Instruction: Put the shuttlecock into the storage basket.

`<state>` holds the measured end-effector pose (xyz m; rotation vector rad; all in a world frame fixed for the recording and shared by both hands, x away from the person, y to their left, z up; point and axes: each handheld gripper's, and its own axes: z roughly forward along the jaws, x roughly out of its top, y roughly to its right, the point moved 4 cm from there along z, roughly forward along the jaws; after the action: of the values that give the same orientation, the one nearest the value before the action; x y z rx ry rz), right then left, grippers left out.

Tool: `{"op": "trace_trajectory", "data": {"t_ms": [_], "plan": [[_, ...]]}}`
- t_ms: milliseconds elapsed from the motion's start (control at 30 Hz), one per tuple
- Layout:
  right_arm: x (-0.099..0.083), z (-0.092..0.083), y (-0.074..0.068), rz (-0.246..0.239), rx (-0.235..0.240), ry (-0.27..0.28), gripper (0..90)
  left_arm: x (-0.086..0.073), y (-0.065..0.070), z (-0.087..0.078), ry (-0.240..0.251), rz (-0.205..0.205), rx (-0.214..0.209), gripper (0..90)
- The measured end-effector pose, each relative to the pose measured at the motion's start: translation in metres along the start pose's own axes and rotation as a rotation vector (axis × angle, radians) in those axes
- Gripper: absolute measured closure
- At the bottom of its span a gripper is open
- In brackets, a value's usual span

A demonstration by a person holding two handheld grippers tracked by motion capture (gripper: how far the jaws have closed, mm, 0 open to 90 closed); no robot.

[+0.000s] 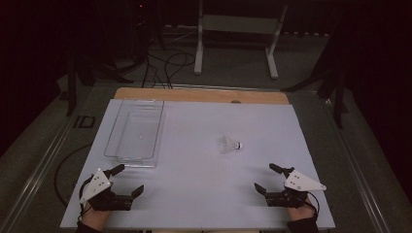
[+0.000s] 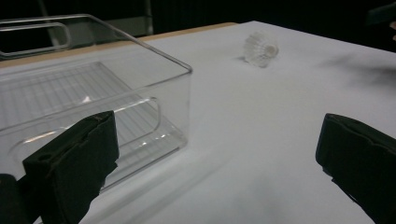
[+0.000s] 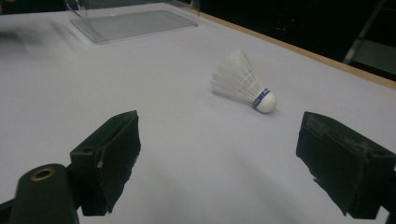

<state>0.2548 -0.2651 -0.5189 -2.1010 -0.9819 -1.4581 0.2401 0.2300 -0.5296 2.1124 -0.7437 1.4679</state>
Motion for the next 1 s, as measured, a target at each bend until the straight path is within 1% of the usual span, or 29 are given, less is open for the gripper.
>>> {"op": "trace_trajectory", "data": {"t_ms": [67,100,133,200,267,300,333,433,533,733,800,833,867,1000], "plan": [[0.0,0.0,0.0,-0.007,-0.008,-0.003,13.5,0.0,-0.002,-0.001,0.003,-0.013,0.01,0.0],[0.0,0.0,0.0,-0.017,-0.012,-0.004,13.5,0.0,-0.003,-0.001,-0.001,-0.016,0.009,0.0],[0.001,-0.001,0.0,-0.014,-0.008,0.002,13.5,0.0,-0.002,-0.001,0.0,-0.021,0.004,0.0],[0.001,-0.001,0.0,-0.02,-0.016,-0.002,13.5,0.0,-0.001,-0.001,-0.002,-0.022,-0.004,0.0],[0.001,-0.001,0.0,-0.024,-0.025,0.0,13.5,0.0,-0.001,0.0,-0.012,-0.017,-0.009,0.0],[0.001,-0.001,0.0,-0.025,-0.036,-0.011,13.5,0.0,0.0,0.0,-0.017,-0.019,-0.01,0.0],[0.001,-0.001,0.0,-0.034,-0.034,-0.011,13.5,0.0,0.0,0.0,-0.021,-0.017,-0.012,0.0],[0.002,-0.001,0.0,-0.041,-0.038,-0.013,13.5,0.001,0.001,0.001,-0.026,-0.01,-0.016,0.0],[0.002,-0.002,-0.001,-0.047,-0.039,-0.01,13.5,0.002,0.001,0.001,-0.03,-0.01,-0.014,0.0],[0.004,-0.002,-0.002,-0.052,-0.044,-0.003,13.5,0.005,0.002,0.001,-0.035,-0.007,-0.02,0.0],[0.004,-0.003,-0.002,-0.05,-0.044,-0.006,13.6,0.007,0.003,0.001,-0.052,-0.001,-0.031,0.0],[0.003,-0.002,-0.002,-0.051,-0.044,-0.01,13.5,0.007,0.003,0.001,-0.052,-0.001,-0.031,0.0],[0.003,-0.002,-0.002,-0.052,-0.043,-0.009,13.5,0.011,0.003,-0.001,-0.052,0.005,-0.026,0.0],[0.004,-0.001,-0.003,-0.059,-0.046,-0.013,13.6,0.02,0.003,-0.004,-0.053,0.01,-0.035,0.0]]}}
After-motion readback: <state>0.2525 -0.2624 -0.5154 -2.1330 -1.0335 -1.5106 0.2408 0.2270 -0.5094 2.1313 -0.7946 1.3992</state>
